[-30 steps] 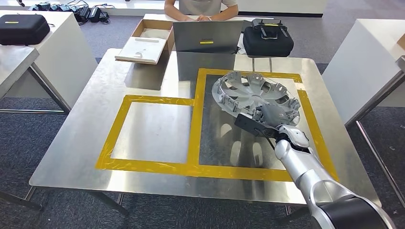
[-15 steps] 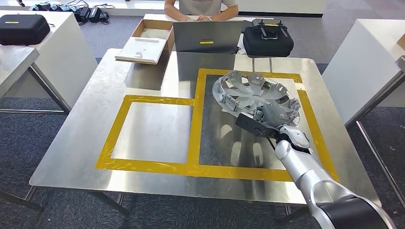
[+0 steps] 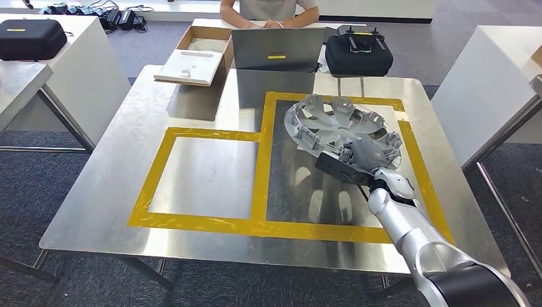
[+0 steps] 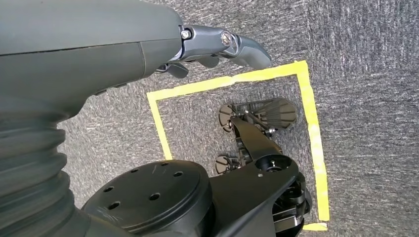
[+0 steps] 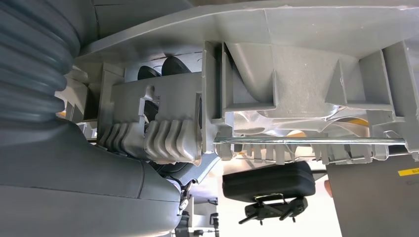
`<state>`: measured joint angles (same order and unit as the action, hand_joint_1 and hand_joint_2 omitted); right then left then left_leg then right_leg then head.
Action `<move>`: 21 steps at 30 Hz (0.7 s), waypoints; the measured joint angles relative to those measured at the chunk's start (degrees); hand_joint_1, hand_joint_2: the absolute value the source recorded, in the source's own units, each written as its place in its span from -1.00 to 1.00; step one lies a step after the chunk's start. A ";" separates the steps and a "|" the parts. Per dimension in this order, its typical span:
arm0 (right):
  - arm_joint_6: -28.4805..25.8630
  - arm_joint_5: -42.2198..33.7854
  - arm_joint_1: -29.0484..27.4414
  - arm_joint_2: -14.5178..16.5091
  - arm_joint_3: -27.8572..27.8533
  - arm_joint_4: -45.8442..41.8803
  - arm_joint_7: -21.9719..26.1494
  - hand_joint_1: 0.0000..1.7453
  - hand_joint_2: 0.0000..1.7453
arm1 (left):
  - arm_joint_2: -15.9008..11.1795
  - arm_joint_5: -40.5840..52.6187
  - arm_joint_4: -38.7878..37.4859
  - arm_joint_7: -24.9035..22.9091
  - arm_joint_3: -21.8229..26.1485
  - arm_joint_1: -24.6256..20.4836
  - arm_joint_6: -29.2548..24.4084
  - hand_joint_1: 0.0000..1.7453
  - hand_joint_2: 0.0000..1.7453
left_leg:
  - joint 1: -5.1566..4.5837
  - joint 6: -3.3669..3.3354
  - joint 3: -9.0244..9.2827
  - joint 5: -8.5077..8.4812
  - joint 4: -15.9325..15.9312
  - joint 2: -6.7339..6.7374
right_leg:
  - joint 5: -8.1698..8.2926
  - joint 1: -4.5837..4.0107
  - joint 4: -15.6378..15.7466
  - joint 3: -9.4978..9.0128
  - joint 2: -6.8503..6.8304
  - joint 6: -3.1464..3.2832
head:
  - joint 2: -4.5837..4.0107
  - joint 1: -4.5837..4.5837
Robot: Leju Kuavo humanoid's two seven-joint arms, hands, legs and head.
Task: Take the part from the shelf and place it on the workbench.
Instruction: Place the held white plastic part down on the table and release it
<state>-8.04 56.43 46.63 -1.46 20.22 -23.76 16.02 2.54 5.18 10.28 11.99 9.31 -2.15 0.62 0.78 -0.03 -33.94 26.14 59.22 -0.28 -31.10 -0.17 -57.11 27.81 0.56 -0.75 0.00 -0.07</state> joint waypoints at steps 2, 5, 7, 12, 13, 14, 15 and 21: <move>0.00 -0.02 0.00 -0.09 0.22 0.00 -0.02 1.00 1.00 | 0.01 0.17 0.01 0.07 0.00 -0.04 0.23 -1.00 1.00 | 0.00 0.00 0.00 0.00 0.00 0.00 | 0.00 0.00 0.00 0.00 0.00 0.00 | 0.00 -0.01; 0.00 -0.07 0.00 -0.20 0.40 0.00 -0.02 1.00 1.00 | 0.02 0.19 0.02 0.16 0.01 -0.09 0.70 -1.00 1.00 | 0.00 0.00 0.00 0.00 0.00 0.01 | 0.00 0.00 0.00 0.00 0.00 0.00 | 0.00 0.00; 0.01 -0.08 0.00 -0.27 0.49 0.01 -0.01 1.00 1.00 | 0.02 0.21 0.02 0.16 0.01 -0.10 0.77 -1.00 1.00 | 0.00 0.00 0.00 0.00 0.00 0.01 | 0.00 0.00 0.00 0.00 0.00 0.00 | 0.00 0.00; 0.02 -0.08 0.00 -0.38 0.60 0.02 0.00 0.50 0.50 | 0.02 0.22 0.02 0.16 0.00 -0.12 0.80 -1.00 1.00 | 0.00 0.00 0.00 0.00 0.00 0.01 | 0.00 0.00 0.00 0.00 0.00 0.00 | 0.00 -0.01; 0.02 -0.08 -0.01 -0.39 0.62 0.02 0.01 0.00 0.00 | 0.02 0.22 0.02 0.16 -0.01 -0.12 0.81 -1.00 1.00 | 0.00 0.00 0.00 0.00 0.00 0.01 | 0.00 0.00 0.00 0.00 0.00 0.00 | 0.00 -0.01; 0.04 -0.10 -0.02 -0.40 0.64 0.03 0.01 -0.50 -0.50 | 0.02 0.22 0.02 0.16 -0.01 -0.13 0.85 -1.00 1.00 | 0.00 0.00 0.00 0.00 0.00 0.01 | 0.00 0.00 0.00 0.00 0.00 0.00 | 0.00 -0.01; 0.08 -0.14 -0.06 -0.42 0.66 0.05 -0.02 -1.00 -1.00 | 0.02 0.25 0.02 0.17 0.00 -0.14 0.78 -1.00 1.00 | 0.00 0.00 0.00 0.00 0.00 0.01 | 0.00 0.01 0.00 0.00 -0.01 0.00 | 0.00 -0.01; 0.54 -0.72 -1.62 -0.57 0.75 0.51 -0.18 -1.00 -1.00 | 0.00 0.98 0.02 0.43 -0.02 -0.22 -0.58 -1.00 -1.00 | -0.03 -0.01 -0.09 -0.01 0.00 -0.04 | 0.00 0.02 -0.01 0.04 -0.07 0.00 | 0.00 0.00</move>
<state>-7.51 55.71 45.00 -2.03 20.97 -23.25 15.85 2.55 6.16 10.29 12.42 9.29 -2.37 0.03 0.76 -0.03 -34.03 26.14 59.23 -0.32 -31.09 -0.15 -57.12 27.85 0.50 -0.76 0.00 -0.07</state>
